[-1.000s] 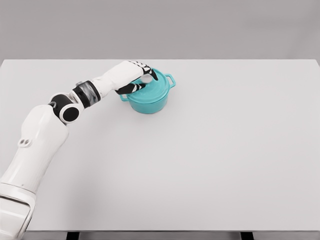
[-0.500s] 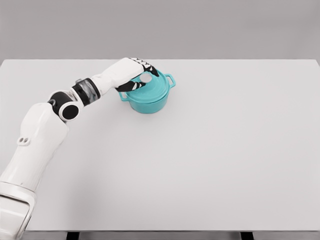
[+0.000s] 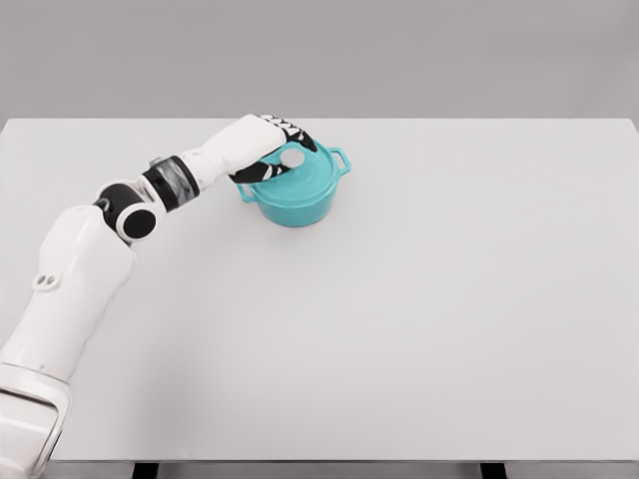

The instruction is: Cover the pot with left arm

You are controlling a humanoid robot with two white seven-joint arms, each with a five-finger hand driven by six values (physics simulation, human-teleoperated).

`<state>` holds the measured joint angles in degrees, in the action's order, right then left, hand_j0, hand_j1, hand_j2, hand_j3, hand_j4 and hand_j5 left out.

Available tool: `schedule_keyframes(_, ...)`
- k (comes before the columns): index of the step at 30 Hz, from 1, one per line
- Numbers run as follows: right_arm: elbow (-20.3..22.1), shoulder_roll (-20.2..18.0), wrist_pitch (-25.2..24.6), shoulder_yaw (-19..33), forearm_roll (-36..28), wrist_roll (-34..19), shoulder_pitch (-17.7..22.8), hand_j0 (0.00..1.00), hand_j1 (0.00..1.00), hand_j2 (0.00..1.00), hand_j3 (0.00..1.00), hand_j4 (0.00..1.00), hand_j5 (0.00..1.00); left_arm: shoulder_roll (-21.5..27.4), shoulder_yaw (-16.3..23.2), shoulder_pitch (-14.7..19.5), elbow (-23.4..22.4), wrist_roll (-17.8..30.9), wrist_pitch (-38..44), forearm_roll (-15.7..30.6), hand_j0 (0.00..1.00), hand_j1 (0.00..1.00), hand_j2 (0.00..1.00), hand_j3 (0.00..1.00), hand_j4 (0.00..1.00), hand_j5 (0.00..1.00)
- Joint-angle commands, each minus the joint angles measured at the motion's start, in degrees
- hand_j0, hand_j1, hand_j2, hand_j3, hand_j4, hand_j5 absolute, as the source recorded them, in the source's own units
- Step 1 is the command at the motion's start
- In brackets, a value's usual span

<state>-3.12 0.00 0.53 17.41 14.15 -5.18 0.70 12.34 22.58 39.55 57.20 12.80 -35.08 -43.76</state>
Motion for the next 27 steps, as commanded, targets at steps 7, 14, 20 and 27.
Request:
schedule_keyframes(7, 0.0, 0.0, 0.0, 0.0, 0.0, 0.0, 0.0, 1.0, 1.0, 1.0, 1.0, 1.0, 1.0, 0.0, 0.0, -0.1, -0.1, 0.0, 0.1, 0.3, 0.66, 0.66, 0.66, 0.66, 0.66, 0.66)
schedule_keyframes(14, 0.0, 0.0, 0.0, 0.0, 0.0, 0.0, 0.0, 1.0, 1.0, 1.0, 1.0, 1.0, 1.0, 0.2, -0.2, -0.3, 0.0, 0.0, 0.1, 0.4, 0.72, 0.72, 0.72, 0.72, 0.72, 0.72)
schedule_keyframes(20, 0.0, 0.0, 0.0, 0.0, 0.0, 0.0, 0.0, 1.0, 1.0, 1.0, 1.0, 1.0, 1.0, 0.2, -0.3, -0.4, 0.8, 0.0, 0.1, 0.8, 0.72, 0.72, 0.72, 0.72, 0.72, 0.72)
schedule_keyframes(27, 0.0, 0.0, 0.0, 0.0, 0.0, 0.0, 0.0, 1.0, 1.0, 1.0, 1.0, 1.0, 1.0, 0.5, -0.7, -0.4, 1.7, 0.0, 0.1, 0.8, 0.72, 0.72, 0.72, 0.72, 0.72, 0.72)
